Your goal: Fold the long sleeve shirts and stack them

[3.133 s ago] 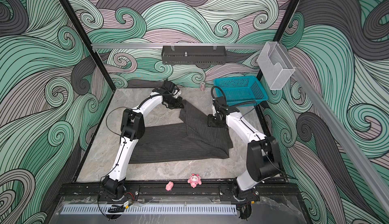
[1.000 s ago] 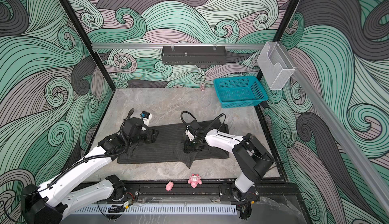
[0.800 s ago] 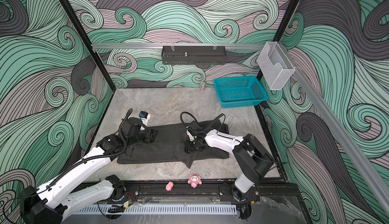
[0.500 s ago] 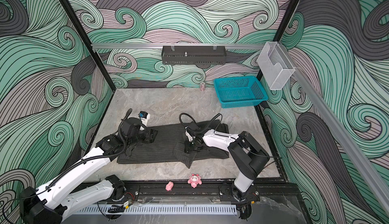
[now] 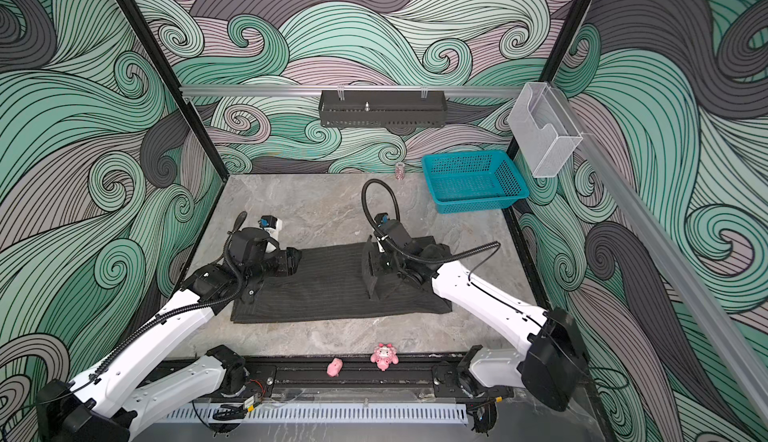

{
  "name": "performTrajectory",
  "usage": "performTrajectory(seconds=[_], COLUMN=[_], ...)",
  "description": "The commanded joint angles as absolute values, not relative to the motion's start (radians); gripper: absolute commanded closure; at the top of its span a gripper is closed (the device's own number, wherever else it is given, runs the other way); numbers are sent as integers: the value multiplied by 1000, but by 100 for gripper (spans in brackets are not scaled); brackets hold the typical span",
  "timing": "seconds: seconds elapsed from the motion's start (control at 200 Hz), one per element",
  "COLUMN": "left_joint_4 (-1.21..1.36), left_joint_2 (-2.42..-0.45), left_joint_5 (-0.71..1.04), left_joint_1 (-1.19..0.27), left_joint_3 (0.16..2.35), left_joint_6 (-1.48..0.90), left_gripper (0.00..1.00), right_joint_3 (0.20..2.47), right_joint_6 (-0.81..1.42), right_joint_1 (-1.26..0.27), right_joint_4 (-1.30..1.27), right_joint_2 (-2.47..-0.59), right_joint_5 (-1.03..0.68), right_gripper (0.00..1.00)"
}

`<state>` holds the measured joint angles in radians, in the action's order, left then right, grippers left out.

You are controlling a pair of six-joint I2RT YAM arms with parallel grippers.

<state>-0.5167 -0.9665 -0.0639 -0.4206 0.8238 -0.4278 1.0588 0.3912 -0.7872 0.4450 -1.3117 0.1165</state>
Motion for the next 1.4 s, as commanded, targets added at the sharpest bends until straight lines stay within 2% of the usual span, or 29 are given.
performTrajectory(seconds=[0.0,0.28,0.395,0.44,0.49,0.53,0.69,0.811,1.006,1.201,1.391], left_joint_4=[-553,-615,-647,-660,-672,-679,-625,-510,-474,-406,-426], left_joint_2=[-988,-993,-980,-973,-969,-967,-972,-1012,-1233,-1456,-1473], left_joint_5=[29,160,185,194,212,229,381,535,581,551,478], left_joint_1=[-325,-150,-106,-89,-72,-61,-51,-63,-200,-258,-257], left_joint_3=[898,943,942,941,936,933,877,794,803,813,778], left_joint_6=[-535,-613,-608,-603,-595,-587,-545,-574,-553,-555,-557], left_gripper=[37,40,40,40,39,37,32,29,29,32,31], right_joint_3=[1089,1247,1292,1296,1290,1280,1177,1085,940,892,869], right_joint_6=[333,374,411,425,436,447,446,451,440,430,428], right_joint_1=[-793,-988,-1074,-1101,-1123,-1133,-1096,-1005,-840,-765,-739], right_joint_4=[391,297,289,285,273,275,285,331,354,398,414], right_joint_2=[-1398,-1764,-1854,-1869,-1869,-1855,-1691,-1544,-1377,-1309,-1272], right_joint_5=[283,344,318,300,268,257,250,225,194,169,154], right_gripper=[100,100,93,86,65,56,40,37,37,38,38])
